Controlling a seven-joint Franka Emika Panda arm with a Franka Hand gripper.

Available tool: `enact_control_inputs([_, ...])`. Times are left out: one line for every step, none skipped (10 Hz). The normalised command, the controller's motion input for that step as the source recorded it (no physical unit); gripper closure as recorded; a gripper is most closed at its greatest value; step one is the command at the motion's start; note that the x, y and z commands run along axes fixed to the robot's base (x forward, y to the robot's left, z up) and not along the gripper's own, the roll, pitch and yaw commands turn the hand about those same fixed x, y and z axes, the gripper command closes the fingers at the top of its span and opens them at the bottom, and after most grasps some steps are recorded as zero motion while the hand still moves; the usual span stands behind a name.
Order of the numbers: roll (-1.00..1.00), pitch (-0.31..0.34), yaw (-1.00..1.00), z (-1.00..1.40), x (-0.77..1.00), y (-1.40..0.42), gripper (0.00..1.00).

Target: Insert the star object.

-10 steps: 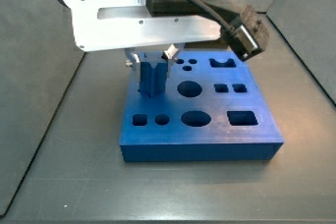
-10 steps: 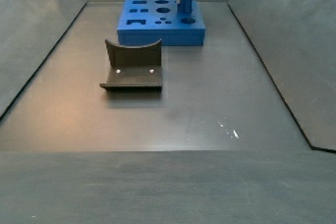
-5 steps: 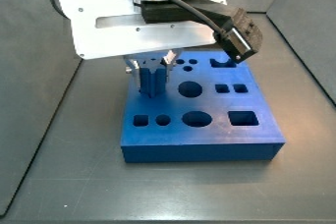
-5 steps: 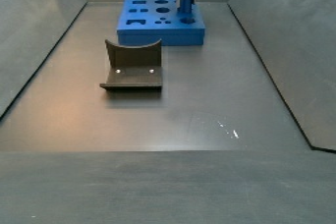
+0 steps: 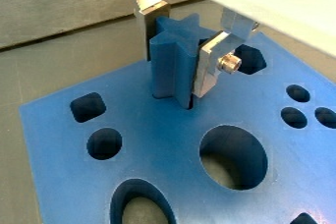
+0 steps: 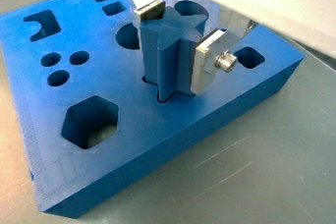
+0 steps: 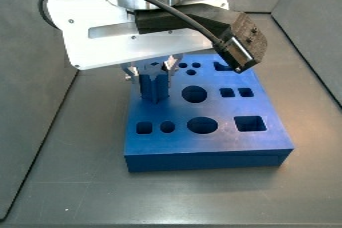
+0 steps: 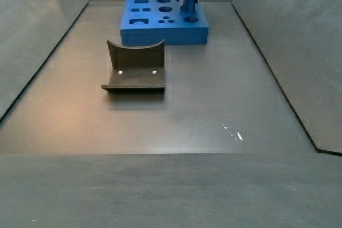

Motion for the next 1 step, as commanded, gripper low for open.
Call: enact_control_inputs([0.00, 0.000, 0.00, 0.00, 0.00, 0.00, 1.00])
